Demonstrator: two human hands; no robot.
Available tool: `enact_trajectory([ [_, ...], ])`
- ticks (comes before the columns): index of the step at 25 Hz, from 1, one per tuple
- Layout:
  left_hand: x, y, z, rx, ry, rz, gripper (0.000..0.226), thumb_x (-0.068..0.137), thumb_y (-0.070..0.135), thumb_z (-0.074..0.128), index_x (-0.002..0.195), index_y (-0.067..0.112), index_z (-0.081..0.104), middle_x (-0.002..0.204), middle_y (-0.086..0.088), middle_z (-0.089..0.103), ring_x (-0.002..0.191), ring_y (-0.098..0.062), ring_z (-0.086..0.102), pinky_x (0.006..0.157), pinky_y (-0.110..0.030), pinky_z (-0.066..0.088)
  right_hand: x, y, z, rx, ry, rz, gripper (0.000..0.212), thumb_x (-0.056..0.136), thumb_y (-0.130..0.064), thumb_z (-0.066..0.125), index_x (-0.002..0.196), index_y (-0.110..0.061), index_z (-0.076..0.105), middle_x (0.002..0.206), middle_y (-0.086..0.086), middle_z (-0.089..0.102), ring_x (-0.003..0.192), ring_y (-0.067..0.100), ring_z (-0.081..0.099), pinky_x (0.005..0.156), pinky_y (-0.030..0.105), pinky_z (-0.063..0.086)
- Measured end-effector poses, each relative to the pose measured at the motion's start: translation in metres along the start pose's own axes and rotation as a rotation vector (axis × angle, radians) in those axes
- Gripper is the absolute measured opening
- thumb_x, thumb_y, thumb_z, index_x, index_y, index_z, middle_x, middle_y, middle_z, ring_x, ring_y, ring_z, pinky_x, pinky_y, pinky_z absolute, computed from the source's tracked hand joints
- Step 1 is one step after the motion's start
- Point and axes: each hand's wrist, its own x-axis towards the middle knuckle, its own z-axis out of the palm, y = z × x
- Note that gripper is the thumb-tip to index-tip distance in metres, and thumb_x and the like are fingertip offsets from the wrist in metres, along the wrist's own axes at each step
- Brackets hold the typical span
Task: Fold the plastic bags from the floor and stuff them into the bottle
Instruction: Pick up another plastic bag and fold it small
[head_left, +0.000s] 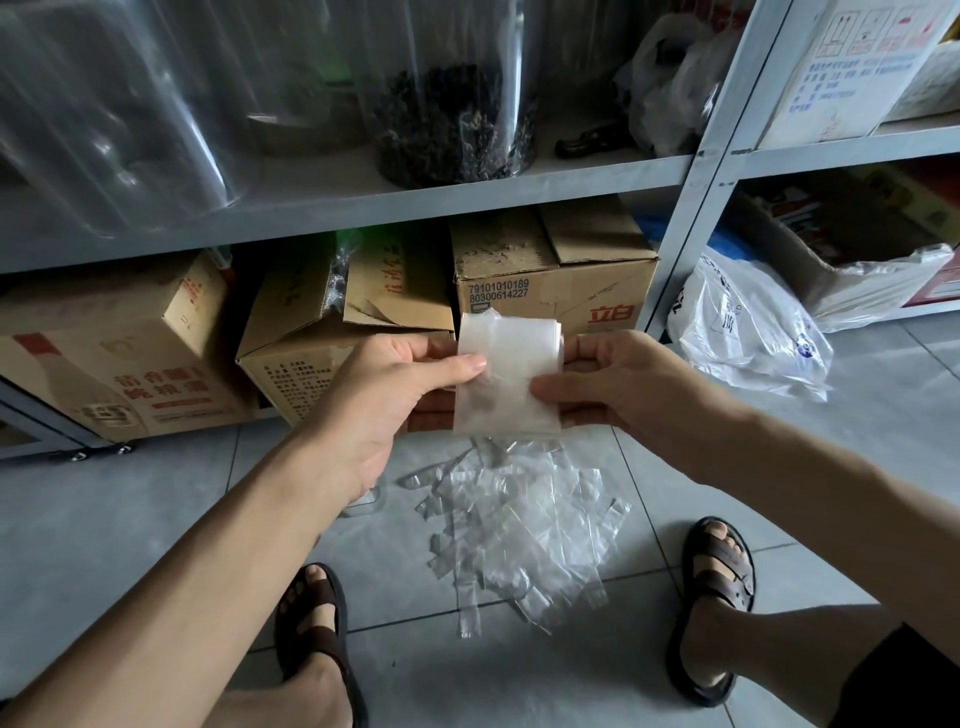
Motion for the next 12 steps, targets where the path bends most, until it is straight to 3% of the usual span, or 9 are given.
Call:
enact_trajectory([
  [4,-0.0011,0.0011,-0.0016,0.072,-0.047,-0.014,0.015,0.079,0.012,0.075,0.092,0.006,0.077,0.091,-0.013,0.078,0.076,-0.018,0.075,0.067,-0.028,0.061,0.0006,-0.0009,-0.001,0.0,0.009,-0.008,0.008,0.084,0.002,0.069,0.088,-0.005,0.07,0.084,0.008,0.075,0.073,0.014,0.072,0.065,0.02,0.056],
  [8,-0.0025,0.0001,-0.0008,0.072,-0.064,-0.04,0.015,0.08,0.003,0.075,0.094,0.0,0.075,0.09,-0.017,0.077,0.074,-0.02,0.075,0.059,-0.025,0.06,0.0016,0.0003,-0.0011,0.01,0.01,-0.004,0.01,0.077,-0.006,0.072,0.087,-0.005,0.072,0.088,0.01,0.076,0.078,0.018,0.073,0.07,0.024,0.058],
  [12,-0.0033,0.0,0.002,0.051,-0.034,-0.051,0.011,0.082,0.0,0.073,0.093,-0.001,0.075,0.087,-0.016,0.077,0.069,-0.018,0.074,0.054,-0.024,0.058,0.0014,0.0029,0.0019,-0.031,0.02,-0.007,0.023,0.081,-0.01,0.073,0.101,0.002,0.072,0.098,0.015,0.076,0.089,0.025,0.074,0.078,0.03,0.06],
])
